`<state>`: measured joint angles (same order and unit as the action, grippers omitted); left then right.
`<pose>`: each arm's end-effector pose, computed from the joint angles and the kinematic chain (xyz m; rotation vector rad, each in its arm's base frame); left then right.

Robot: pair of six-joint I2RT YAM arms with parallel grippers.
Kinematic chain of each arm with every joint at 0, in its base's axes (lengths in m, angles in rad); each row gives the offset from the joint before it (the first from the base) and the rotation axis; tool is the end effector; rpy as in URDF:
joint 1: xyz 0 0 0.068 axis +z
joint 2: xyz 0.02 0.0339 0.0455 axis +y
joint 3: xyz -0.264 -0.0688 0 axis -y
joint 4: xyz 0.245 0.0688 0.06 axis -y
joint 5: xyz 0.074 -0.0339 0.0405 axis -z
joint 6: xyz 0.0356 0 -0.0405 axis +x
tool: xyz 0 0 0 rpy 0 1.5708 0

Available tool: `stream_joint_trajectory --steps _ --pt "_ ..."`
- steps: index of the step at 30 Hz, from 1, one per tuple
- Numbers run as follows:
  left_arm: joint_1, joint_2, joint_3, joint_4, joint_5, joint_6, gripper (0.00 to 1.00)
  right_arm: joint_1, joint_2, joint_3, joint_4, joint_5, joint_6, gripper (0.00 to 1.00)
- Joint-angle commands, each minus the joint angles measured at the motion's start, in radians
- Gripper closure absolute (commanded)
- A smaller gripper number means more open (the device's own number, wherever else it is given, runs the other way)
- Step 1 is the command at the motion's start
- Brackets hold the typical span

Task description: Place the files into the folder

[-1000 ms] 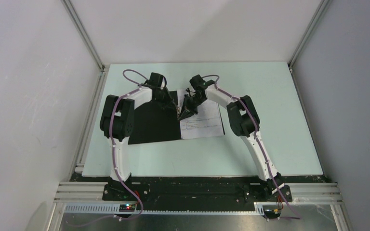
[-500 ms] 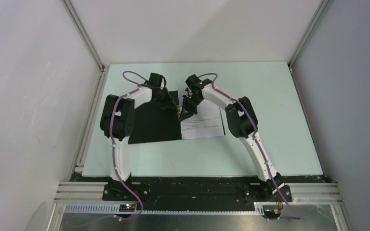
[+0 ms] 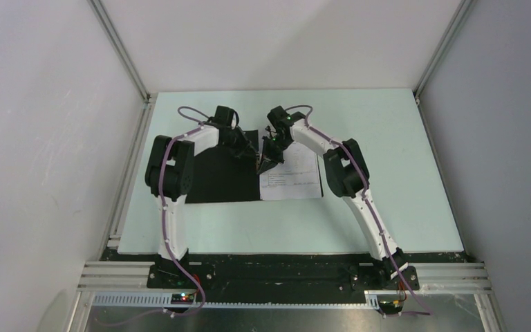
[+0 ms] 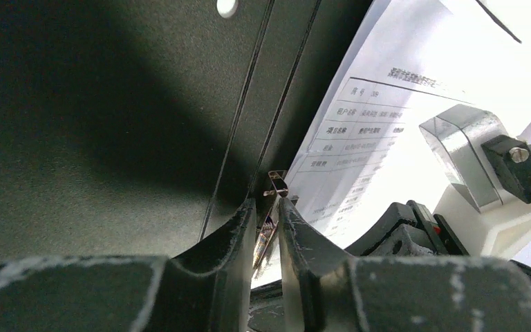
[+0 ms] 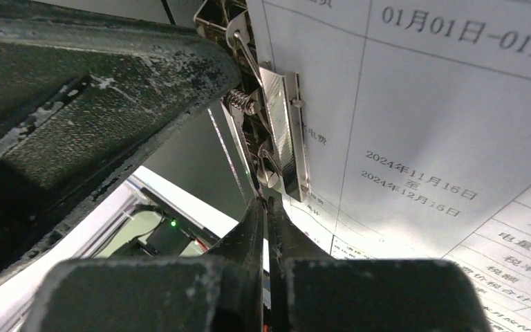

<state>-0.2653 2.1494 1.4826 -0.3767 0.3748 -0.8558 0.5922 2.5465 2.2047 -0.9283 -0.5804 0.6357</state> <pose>0.4288 -0.1300 0.1376 -0.6703 2.6912 -0.8423 0.4208 0.3066 0.1368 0.0679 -2.8949 -0.9586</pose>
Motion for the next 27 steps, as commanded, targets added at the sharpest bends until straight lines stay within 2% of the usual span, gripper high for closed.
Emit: stream_joint_trajectory --steps 1,5,12,22,23,27 --pt "-0.005 0.043 -0.003 -0.045 -0.01 -0.007 0.75 -0.018 0.012 -0.025 0.084 -0.006 -0.067 0.98" --pt "-0.003 0.046 0.006 -0.045 -0.021 0.001 0.75 -0.052 -0.007 -0.08 0.116 -0.048 -0.078 0.93" --pt "-0.002 0.042 0.023 -0.043 -0.032 0.016 0.75 -0.077 -0.02 -0.078 0.175 -0.16 -0.087 0.82" --pt "-0.001 0.013 0.03 -0.043 -0.037 0.048 0.75 -0.115 -0.064 -0.09 0.197 -0.233 -0.095 0.7" --pt "-0.001 -0.007 0.043 -0.044 -0.036 0.073 0.74 -0.129 -0.075 -0.092 0.204 -0.244 -0.098 0.67" --pt "0.029 -0.102 0.08 -0.043 -0.006 0.16 0.53 -0.178 -0.165 -0.101 0.19 -0.285 -0.154 0.59"
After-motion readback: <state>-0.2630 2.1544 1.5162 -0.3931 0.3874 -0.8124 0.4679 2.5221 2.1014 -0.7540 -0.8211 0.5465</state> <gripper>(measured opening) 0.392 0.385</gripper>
